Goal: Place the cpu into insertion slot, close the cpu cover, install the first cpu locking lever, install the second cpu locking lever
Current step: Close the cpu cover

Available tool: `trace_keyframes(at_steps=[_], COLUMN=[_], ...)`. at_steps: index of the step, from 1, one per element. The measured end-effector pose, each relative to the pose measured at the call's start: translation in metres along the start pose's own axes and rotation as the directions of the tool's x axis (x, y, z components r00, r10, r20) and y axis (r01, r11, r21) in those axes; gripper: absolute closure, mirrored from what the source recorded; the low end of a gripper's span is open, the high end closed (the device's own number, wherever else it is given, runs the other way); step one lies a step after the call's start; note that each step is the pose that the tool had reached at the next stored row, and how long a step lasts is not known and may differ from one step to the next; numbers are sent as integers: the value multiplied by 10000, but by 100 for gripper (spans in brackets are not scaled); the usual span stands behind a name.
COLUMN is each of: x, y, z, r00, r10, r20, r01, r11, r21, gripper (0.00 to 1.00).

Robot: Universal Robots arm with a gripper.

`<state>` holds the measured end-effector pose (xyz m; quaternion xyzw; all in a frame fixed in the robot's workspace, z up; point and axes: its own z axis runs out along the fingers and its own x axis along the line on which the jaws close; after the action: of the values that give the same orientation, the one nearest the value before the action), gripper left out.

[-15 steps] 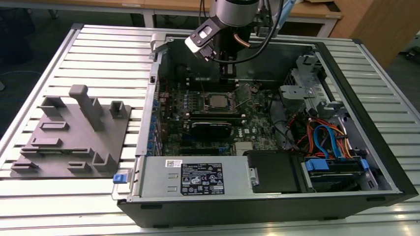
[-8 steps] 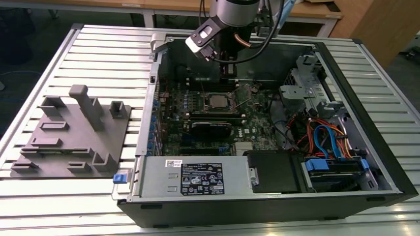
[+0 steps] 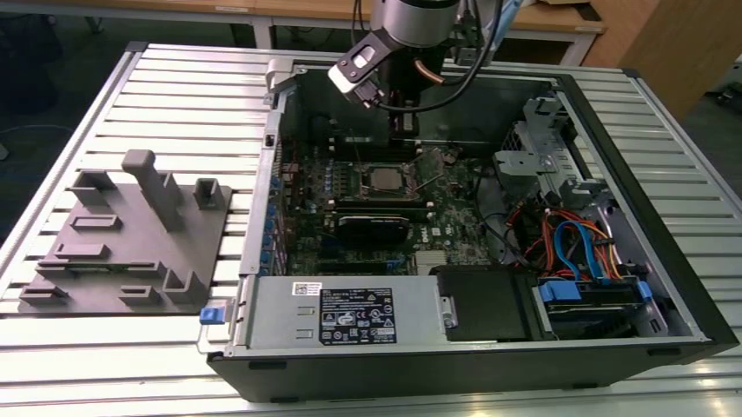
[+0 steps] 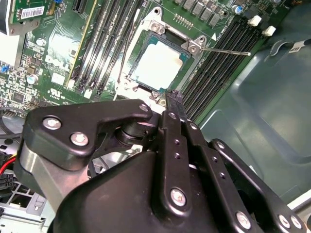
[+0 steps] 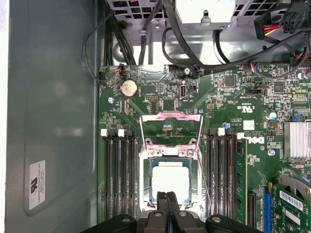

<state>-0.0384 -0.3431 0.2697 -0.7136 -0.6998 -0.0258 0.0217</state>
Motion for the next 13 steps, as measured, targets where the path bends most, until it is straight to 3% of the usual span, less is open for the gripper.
trace_keyframes(at_steps=[7,13], x=[0,-2], y=[66,70], z=[6,6], r00=[10000,10000], r10=[0,0], r20=[15,17], r01=[0,0], r11=[10000,10000], r21=[-1,-1], gripper=[89,89])
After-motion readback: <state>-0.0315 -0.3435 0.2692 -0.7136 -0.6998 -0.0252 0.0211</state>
